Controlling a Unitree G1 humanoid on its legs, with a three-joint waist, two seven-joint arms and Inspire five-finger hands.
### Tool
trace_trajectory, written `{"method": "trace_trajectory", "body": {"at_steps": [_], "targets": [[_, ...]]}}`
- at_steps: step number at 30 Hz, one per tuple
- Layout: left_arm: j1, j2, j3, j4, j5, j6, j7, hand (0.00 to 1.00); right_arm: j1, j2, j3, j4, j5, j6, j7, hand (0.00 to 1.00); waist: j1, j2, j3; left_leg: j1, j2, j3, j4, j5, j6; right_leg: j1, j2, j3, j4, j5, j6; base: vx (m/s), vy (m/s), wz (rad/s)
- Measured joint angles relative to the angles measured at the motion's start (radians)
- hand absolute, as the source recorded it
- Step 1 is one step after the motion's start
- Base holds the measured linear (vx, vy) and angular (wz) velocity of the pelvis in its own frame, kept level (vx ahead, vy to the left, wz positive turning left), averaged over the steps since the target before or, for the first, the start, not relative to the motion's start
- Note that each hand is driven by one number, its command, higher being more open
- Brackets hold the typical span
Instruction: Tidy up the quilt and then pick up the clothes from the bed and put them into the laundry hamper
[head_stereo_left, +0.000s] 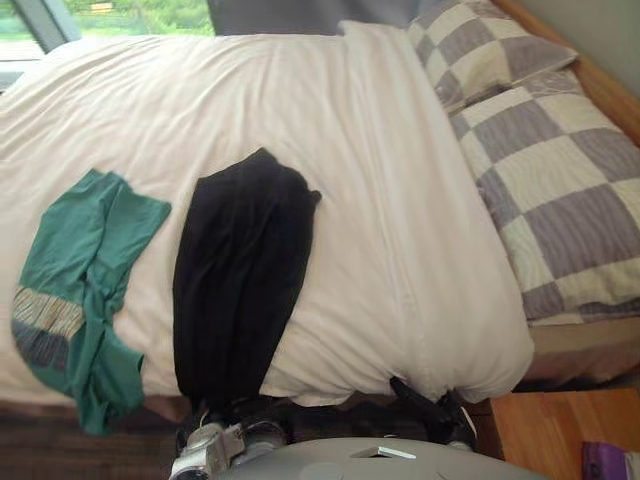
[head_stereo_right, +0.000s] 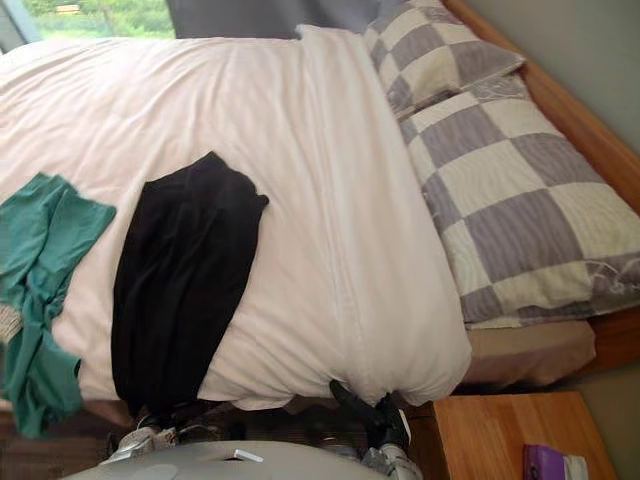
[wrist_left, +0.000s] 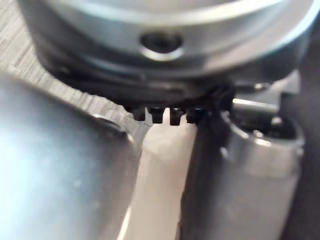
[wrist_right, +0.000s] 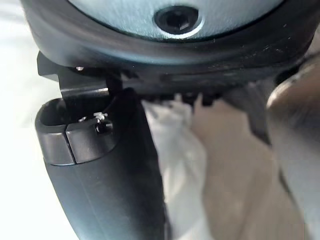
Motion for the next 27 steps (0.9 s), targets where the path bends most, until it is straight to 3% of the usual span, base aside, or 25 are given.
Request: {"method": "trace_trajectory", "body": {"at_steps": [4,5,6,8,10,12,13,14,16,17,18,19,20,21,22,25,26,27], "targets": [[0.007,-0.004,-0.030,-0.016,0.038,-0.052,0.003,1.00,0.018,-0.015,0.000,-0.083,0.023,0.000,-0.016,1.00,-0.002,-0.004,0.023,0.030,-0.056,0.030,-0.063,0.000,0.012,-0.052,-0.088,-0.007,0.154,-0.093,0.017,-0.08,0.073,0.34],[0.007,0.004,-0.025,-0.022,0.036,-0.062,-0.002,1.00,0.020,-0.010,-0.013,-0.106,0.012,-0.003,-0.014,1.00,-0.005,-0.025,0.044,0.019,-0.066,0.056,-0.026,-0.029,-0.008,-0.049,-0.124,0.010,0.154,-0.121,0.021,-0.16,0.056,0.07],[0.007,-0.001,-0.014,-0.023,0.029,-0.081,-0.009,1.00,0.016,-0.022,-0.028,-0.118,0.006,-0.010,-0.012,1.00,-0.006,-0.010,0.064,0.016,-0.012,0.073,0.065,-0.079,0.008,-0.035,-0.141,0.029,0.166,-0.141,0.021,-0.16,0.083,-0.07],[0.036,-0.014,-0.026,-0.023,0.029,-0.123,-0.021,1.00,0.016,-0.060,-0.049,-0.119,-0.059,-0.044,-0.019,1.00,-0.019,0.023,0.059,0.040,0.121,0.025,0.112,-0.089,-0.013,-0.041,-0.161,0.065,0.191,-0.162,0.045,-0.14,0.204,-0.28],[0.048,-0.003,-0.044,-0.007,0.033,-0.158,-0.038,1.00,0.017,-0.082,-0.080,-0.109,-0.085,-0.080,-0.024,1.00,-0.029,0.040,0.053,0.069,0.192,-0.048,0.081,-0.083,-0.028,-0.059,-0.189,0.099,0.229,-0.180,0.083,-0.08,0.432,-0.21],[0.047,0.002,-0.056,-0.003,0.032,-0.162,-0.049,1.00,0.016,-0.098,-0.116,-0.110,-0.109,-0.105,-0.044,1.00,-0.031,0.049,0.048,0.074,0.208,-0.051,0.085,-0.120,-0.158,-0.068,-0.221,0.115,0.208,-0.161,0.113,-0.02,0.562,-0.10],[0.042,0.013,-0.063,-0.001,0.017,-0.154,-0.052,1.00,0.014,-0.084,-0.138,-0.102,-0.130,-0.120,-0.058,1.00,-0.021,0.035,0.033,0.036,0.179,-0.037,0.137,-0.152,-0.182,-0.064,-0.254,0.132,0.144,-0.096,0.090,0.01,0.502,-0.18],[0.036,0.017,-0.070,0.004,0.009,-0.146,-0.053,1.00,0.015,-0.082,-0.142,-0.091,-0.151,-0.129,-0.058,1.00,-0.020,0.038,0.018,0.016,0.172,-0.031,0.144,-0.172,-0.168,-0.069,-0.254,0.147,0.115,-0.043,0.051,0.03,0.628,-0.27],[0.016,0.041,-0.100,0.073,-0.018,-0.107,-0.055,1.00,-0.009,-0.065,-0.111,-0.040,-0.231,-0.156,-0.060,1.00,-0.025,0.055,-0.012,-0.006,0.152,-0.004,0.072,-0.155,-0.116,-0.189,-0.223,0.150,0.141,0.229,-0.110,0.06,0.588,-0.21],[0.013,0.049,-0.112,0.075,-0.018,-0.100,-0.057,1.00,-0.007,-0.057,-0.095,-0.026,-0.248,-0.162,-0.060,1.00,-0.028,0.049,-0.015,0.003,0.146,-0.006,0.037,-0.137,-0.103,-0.208,-0.200,0.149,0.169,0.214,-0.101,0.18,0.531,0.16],[0.006,0.064,-0.140,0.079,-0.011,-0.093,-0.062,1.00,0.004,-0.044,-0.055,-0.010,-0.265,-0.163,-0.054,1.00,-0.031,0.031,-0.021,0.023,0.128,-0.016,-0.045,-0.095,-0.079,-0.224,-0.137,0.151,0.225,0.138,-0.058,0.21,0.382,0.54],[0.004,0.071,-0.154,0.079,-0.007,-0.095,-0.078,1.00,0.017,-0.034,-0.011,-0.009,-0.261,-0.163,-0.050,1.00,-0.031,0.021,-0.024,0.040,0.100,-0.040,-0.114,-0.065,-0.056,-0.226,-0.056,0.166,0.270,0.067,-0.045,0.22,0.309,0.68],[0.004,0.071,-0.155,0.079,-0.007,-0.095,-0.087,1.00,0.019,-0.028,0.006,-0.009,-0.259,-0.163,-0.044,1.00,-0.030,0.015,-0.023,0.049,0.082,-0.053,-0.142,-0.052,-0.048,-0.226,-0.014,0.174,0.288,0.037,-0.034,0.17,0.177,0.92],[-0.006,0.071,-0.155,0.076,-0.006,-0.096,-0.098,1.00,0.020,-0.013,0.026,-0.009,-0.254,-0.163,-0.038,1.00,-0.029,0.000,-0.020,0.069,0.037,-0.089,-0.184,-0.033,-0.027,-0.214,0.060,0.198,0.310,-0.016,-0.024,0.18,0.104,1.12],[-0.010,0.062,-0.152,0.075,0.023,-0.096,-0.107,1.00,0.026,-0.002,0.023,-0.009,-0.218,-0.160,-0.059,1.00,-0.032,-0.002,-0.020,0.080,0.002,-0.128,-0.198,-0.024,-0.015,-0.198,0.117,0.224,0.312,-0.072,-0.034,0.18,0.071,1.16],[-0.014,0.044,-0.147,0.074,0.079,-0.095,-0.118,1.00,0.071,-0.015,0.028,-0.010,-0.165,-0.164,-0.079,1.00,-0.027,0.016,-0.013,0.117,-0.006,-0.160,-0.203,-0.024,-0.013,-0.179,0.176,0.260,0.213,-0.107,-0.059,0.13,0.031,0.51],[-0.013,0.045,-0.145,0.074,0.078,-0.095,-0.117,1.00,0.082,-0.016,0.045,-0.011,-0.165,-0.164,-0.079,1.00,-0.026,0.004,-0.018,0.132,-0.013,-0.149,-0.211,-0.025,-0.015,-0.170,0.169,0.270,0.129,-0.062,-0.054,0.06,-0.003,-0.16],[-0.011,0.042,-0.146,0.077,0.080,-0.094,-0.113,1.00,0.088,-0.018,0.059,-0.012,-0.167,-0.164,-0.078,1.00,-0.027,-0.005,-0.022,0.144,-0.018,-0.145,-0.224,-0.028,-0.020,-0.161,0.164,0.277,0.098,-0.061,-0.057,0.06,-0.070,-0.34]]}}
